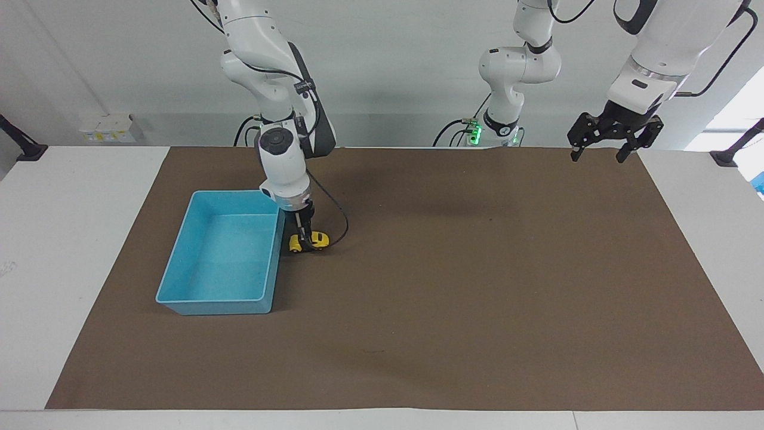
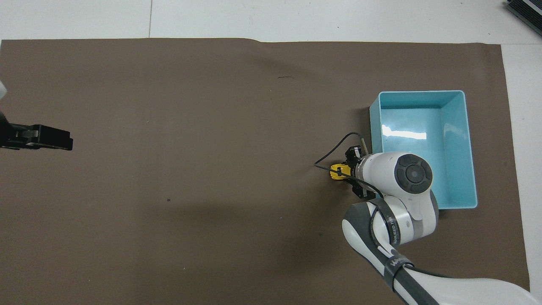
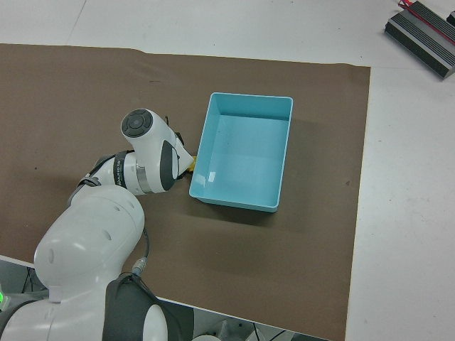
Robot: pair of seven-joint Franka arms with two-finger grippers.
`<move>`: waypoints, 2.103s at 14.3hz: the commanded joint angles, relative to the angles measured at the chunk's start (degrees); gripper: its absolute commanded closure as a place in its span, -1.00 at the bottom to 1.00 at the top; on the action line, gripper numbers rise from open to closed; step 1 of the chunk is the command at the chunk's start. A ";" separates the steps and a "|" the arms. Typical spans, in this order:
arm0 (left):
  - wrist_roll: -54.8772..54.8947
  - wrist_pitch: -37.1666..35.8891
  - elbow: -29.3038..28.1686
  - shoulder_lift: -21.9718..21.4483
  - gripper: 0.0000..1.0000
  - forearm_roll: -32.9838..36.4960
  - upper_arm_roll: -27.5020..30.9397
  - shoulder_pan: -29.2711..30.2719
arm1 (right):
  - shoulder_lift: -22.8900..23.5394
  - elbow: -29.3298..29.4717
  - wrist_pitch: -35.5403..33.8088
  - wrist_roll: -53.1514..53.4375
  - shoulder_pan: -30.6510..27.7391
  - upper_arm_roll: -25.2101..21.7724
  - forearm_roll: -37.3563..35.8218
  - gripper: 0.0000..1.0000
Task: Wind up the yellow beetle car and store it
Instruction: 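Lower the right gripper onto the yellow car and close it, then lift the car with the right gripper and carry it over the bin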
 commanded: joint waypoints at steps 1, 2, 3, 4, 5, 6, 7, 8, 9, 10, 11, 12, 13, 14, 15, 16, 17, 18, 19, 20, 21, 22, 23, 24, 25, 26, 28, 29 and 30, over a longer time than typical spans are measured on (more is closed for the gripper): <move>1.26 -1.63 0.31 0.03 -1.00 1.03 -0.39 0.82 | -0.46 3.65 -4.36 -0.06 0.12 0.59 0.24 1.00; 1.26 -1.54 0.31 -0.06 -1.00 1.03 -0.39 0.91 | -0.81 4.27 -5.24 -0.06 0.12 1.20 0.33 1.00; 1.26 -1.81 0.23 -0.15 -1.00 1.03 -0.31 1.17 | -1.16 5.40 -6.72 -0.06 0.21 1.55 0.33 1.00; 1.17 -2.24 0.31 -0.15 -1.00 1.03 -0.39 2.04 | -1.34 6.81 -8.83 -0.06 0.12 1.64 0.33 1.00; 1.08 -3.20 0.40 -0.15 -1.00 1.03 -0.39 1.88 | -1.51 8.73 -11.28 -0.23 0.12 1.56 0.33 1.00; 0.82 -3.13 0.75 -0.06 -1.00 0.94 -0.39 1.62 | -1.60 10.75 -13.75 -0.24 0.12 1.56 0.33 1.00; 0.82 -3.13 0.84 0.03 -1.00 0.94 -0.39 1.53 | -1.78 12.43 -16.03 -0.32 0.03 1.56 0.33 1.00; 0.65 -3.13 0.84 0.03 -1.00 0.94 -0.39 1.52 | -2.13 13.92 -18.06 -0.50 0.03 1.56 0.33 1.00; 0.73 -2.69 0.84 0.12 -1.00 0.94 -0.39 1.61 | -2.30 15.33 -19.90 -1.37 0.03 1.56 0.33 1.00; 0.91 -2.69 0.75 0.12 -1.00 0.85 -0.39 1.53 | -2.65 16.65 -21.92 -2.42 -0.05 1.56 0.33 1.00; 0.56 -2.69 0.58 -0.06 -1.00 0.77 -0.48 1.26 | -2.92 17.62 -23.42 -3.56 -0.23 1.56 0.33 1.00; 0.47 -2.69 0.58 -0.06 -1.00 0.77 -0.65 1.17 | -3.27 18.41 -24.74 -4.79 -0.58 1.56 0.33 1.00; 0.47 -2.77 0.58 -0.06 -1.00 0.77 -0.74 1.17 | -3.53 18.86 -25.54 -6.20 -0.76 1.47 0.33 1.00; 0.47 -2.77 0.32 -0.15 -1.00 0.77 -0.74 1.17 | -3.71 19.21 -26.16 -8.04 -0.84 1.03 0.41 1.00; 0.47 -2.86 0.31 -0.15 -1.00 0.77 -0.74 1.17 | -3.80 19.30 -26.77 -10.49 -0.93 0.59 0.42 1.00; 0.47 -2.78 0.31 -0.15 -1.00 0.77 -0.74 1.09 | -3.89 19.30 -26.87 -12.78 -1.46 0.15 0.42 1.00; 0.47 -2.86 0.23 -0.15 -1.00 0.68 -0.74 1.17 | -4.15 19.30 -26.87 -15.33 -2.42 0.15 0.42 1.00; 0.64 -3.04 0.22 -0.15 -1.00 0.68 -0.74 1.17 | -4.41 19.30 -27.39 -18.83 -3.47 0.06 0.42 1.00; 0.82 -3.82 0.66 -0.15 -1.00 0.59 -0.83 1.09 | -4.76 19.30 -28.35 -22.87 -4.61 0.06 0.42 1.00; 0.73 -4.00 0.66 -0.15 -1.00 0.59 -0.83 1.09 | -5.38 19.30 -28.97 -26.57 -5.76 0.06 0.42 1.00; 0.82 -3.83 0.75 -0.06 -1.00 0.59 -0.75 1.35 | -5.82 19.30 -29.67 -29.91 -6.90 0.06 0.42 1.00; 0.82 -3.83 0.75 -0.06 -1.00 0.59 -0.74 1.78 | -6.26 19.39 -30.37 -33.51 -8.22 0.06 0.42 1.00; 0.82 -3.92 0.75 -0.06 -1.00 0.59 -0.40 2.05 | -6.61 19.65 -31.34 -37.55 -9.36 0.06 0.42 1.00; 0.91 -3.92 0.75 -0.06 -1.00 0.59 -0.39 2.31 | -6.87 20.00 -32.39 -42.29 -10.59 -0.03 0.42 1.00; 0.91 -3.92 0.75 -0.06 -1.00 0.59 -0.39 2.66 | -7.14 20.53 -33.36 -47.64 -11.91 -0.03 0.42 1.00; 0.91 -3.92 0.75 -0.06 -1.00 0.59 -0.39 2.67 | -7.14 21.05 -34.24 -51.96 -13.14 -0.03 0.42 1.00; 0.91 -3.83 0.75 -0.06 -1.00 0.59 -0.39 2.58 | -7.14 21.32 -34.86 -58.39 -15.77 -0.03 0.42 1.00; 0.91 -3.92 0.75 -0.06 -1.00 0.59 -0.39 2.58 | -7.23 21.24 -34.95 -61.64 -17.01 -0.03 0.42 1.00; 0.91 -3.92 0.75 -0.06 -1.00 0.59 -0.39 2.67 | -7.31 21.06 -34.95 -65.33 -17.97 -0.11 0.42 1.00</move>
